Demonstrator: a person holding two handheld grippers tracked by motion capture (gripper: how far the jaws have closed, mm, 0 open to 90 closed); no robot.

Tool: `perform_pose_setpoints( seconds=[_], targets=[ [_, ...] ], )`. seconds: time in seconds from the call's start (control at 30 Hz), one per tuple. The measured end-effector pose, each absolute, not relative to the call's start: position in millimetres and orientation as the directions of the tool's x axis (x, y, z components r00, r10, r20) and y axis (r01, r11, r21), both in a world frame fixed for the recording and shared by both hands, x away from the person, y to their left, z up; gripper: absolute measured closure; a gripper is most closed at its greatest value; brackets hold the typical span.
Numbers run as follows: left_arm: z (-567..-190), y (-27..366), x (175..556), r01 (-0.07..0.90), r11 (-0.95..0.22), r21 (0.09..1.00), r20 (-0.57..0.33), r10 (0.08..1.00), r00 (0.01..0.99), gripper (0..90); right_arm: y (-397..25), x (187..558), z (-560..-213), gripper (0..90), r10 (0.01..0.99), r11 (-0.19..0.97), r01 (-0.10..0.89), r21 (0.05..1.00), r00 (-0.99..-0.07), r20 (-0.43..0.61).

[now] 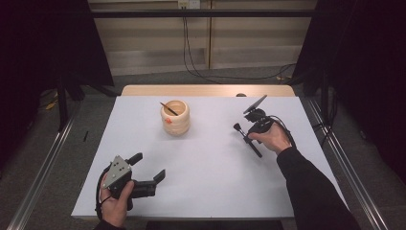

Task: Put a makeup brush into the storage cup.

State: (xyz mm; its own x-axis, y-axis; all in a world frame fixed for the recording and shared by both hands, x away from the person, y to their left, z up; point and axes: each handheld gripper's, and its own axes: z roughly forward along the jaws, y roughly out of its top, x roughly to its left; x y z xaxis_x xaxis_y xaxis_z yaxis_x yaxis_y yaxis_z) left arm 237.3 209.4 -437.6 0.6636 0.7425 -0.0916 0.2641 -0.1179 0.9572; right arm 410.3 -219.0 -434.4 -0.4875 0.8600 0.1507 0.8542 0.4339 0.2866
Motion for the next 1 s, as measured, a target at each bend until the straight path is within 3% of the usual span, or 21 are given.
perform_pose_setpoints(
  seconds=[0.53, 1.0],
  targets=[
    [-437.4, 209.7, 237.5, 0.269, -0.107, 0.957, -0.102, 0.747, 0.657, 1.4, -233.4, 392.7, -416.7, 80.2, 0.859, 0.376, 0.813, 0.446, -0.486, 0.162],
    [-437.5, 210.5, 238.1, 0.271, -0.106, 0.957, -0.104, 0.747, 0.657, 1.4, -248.1, 374.0, -405.6, 80.2, 0.833, 0.321, 0.71, 0.627, -0.527, 0.17]
  ],
)
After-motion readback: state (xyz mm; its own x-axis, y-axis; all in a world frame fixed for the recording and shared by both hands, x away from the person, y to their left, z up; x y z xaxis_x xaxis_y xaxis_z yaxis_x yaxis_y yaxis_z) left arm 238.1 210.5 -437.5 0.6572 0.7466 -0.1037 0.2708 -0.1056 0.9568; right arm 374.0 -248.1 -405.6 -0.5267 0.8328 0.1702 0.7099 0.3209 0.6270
